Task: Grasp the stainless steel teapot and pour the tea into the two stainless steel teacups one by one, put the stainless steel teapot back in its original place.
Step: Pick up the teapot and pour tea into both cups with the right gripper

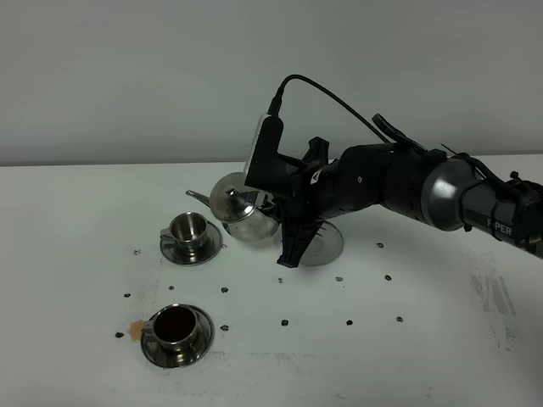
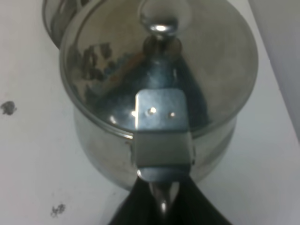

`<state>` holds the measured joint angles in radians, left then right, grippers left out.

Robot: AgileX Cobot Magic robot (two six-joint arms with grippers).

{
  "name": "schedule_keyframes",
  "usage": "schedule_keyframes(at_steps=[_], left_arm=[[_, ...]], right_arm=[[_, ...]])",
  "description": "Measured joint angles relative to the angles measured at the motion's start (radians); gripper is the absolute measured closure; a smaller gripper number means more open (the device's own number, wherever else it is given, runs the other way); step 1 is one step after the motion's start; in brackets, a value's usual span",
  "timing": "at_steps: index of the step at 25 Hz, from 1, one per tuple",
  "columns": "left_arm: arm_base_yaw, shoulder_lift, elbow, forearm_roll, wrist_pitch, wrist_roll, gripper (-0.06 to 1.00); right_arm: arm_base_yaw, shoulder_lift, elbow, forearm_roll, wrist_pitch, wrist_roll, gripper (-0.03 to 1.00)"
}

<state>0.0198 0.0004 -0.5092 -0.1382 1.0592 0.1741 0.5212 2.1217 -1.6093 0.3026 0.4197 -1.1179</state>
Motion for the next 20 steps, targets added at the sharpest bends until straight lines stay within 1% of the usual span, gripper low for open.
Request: schedule_keyframes(at_steps=[10, 12, 16, 20], left_arm=[[0.000, 0.000, 0.000, 0.000, 0.000, 0.000, 0.46], [0.000, 0.000, 0.000, 0.000, 0.000, 0.000, 0.46], [0.000, 0.000, 0.000, 0.000, 0.000, 0.000, 0.46], [0.000, 0.000, 0.000, 0.000, 0.000, 0.000, 0.46]], right_arm=[[0.021, 0.000, 0.000, -0.009, 0.010, -0.014, 0.88], [0.025, 0.000, 0.000, 0.018, 0.026, -0.014, 0.88], [0.022, 0.000, -0.007, 0.104, 0.084, -0.014, 0.88], [0.018, 0.000, -0.009, 0.156, 0.101, -0.011, 0.88]])
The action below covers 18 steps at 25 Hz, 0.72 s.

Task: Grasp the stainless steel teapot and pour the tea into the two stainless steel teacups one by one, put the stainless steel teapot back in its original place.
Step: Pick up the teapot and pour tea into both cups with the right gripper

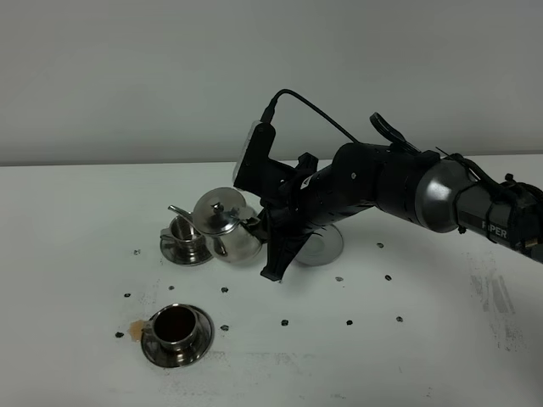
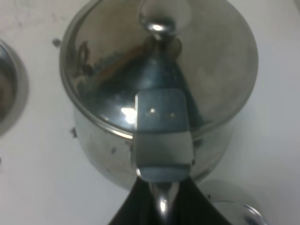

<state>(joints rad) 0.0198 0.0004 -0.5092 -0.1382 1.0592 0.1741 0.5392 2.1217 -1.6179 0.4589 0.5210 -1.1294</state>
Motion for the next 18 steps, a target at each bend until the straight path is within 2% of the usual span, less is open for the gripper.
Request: schedule_keyframes(at_steps=[3, 12, 18], left_arm=[[0.000, 0.000, 0.000, 0.000, 0.000, 0.000, 0.46], [0.000, 0.000, 0.000, 0.000, 0.000, 0.000, 0.46], [0.000, 0.000, 0.000, 0.000, 0.000, -0.001, 0.46]], right_arm=[[-0.008, 0.000, 0.000, 0.007, 0.007, 0.000, 0.88], [-0.014, 0.046, -0.046, -0.078, -0.010, -0.026, 0.88], [-0.008, 0.078, -0.087, -0.136, 0.025, -0.026, 0.88]])
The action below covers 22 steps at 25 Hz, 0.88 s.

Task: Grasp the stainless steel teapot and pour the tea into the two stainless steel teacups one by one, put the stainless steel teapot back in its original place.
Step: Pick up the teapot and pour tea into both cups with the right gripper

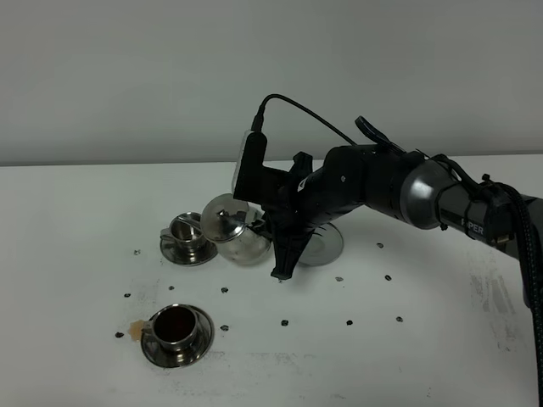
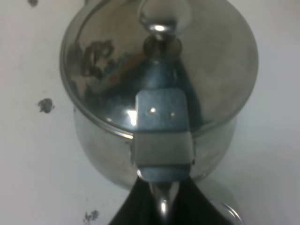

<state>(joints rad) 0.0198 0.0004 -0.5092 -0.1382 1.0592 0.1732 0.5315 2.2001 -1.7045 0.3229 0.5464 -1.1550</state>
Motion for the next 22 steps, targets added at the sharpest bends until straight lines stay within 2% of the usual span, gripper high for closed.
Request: schedule_keyframes(at_steps=[22], left_arm=[[0.000, 0.000, 0.000, 0.000, 0.000, 0.000, 0.46]], right_arm=[[0.000, 0.000, -0.004, -0.222, -0.048, -0.014, 0.88]])
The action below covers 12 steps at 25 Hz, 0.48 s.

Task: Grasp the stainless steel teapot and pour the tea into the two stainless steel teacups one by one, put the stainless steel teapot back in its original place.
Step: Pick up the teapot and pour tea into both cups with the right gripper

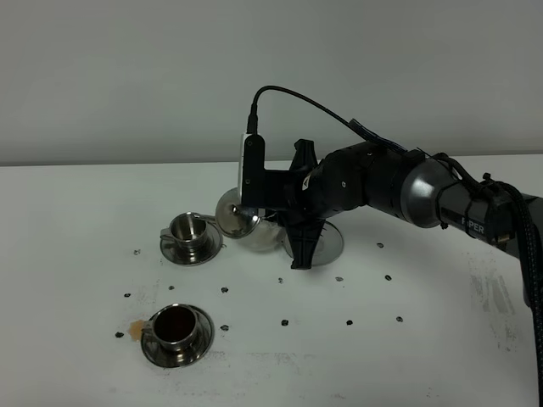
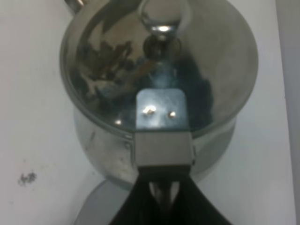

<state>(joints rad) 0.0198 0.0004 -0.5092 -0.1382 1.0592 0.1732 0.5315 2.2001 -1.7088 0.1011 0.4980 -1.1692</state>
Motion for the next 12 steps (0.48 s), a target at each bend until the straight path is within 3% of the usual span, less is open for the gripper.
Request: schedule_keyframes(at_steps=[12], left_arm=[[0.000, 0.000, 0.000, 0.000, 0.000, 0.000, 0.46]], right_arm=[[0.010, 0.000, -0.019, -0.081, -0.002, -0.027, 0.88]])
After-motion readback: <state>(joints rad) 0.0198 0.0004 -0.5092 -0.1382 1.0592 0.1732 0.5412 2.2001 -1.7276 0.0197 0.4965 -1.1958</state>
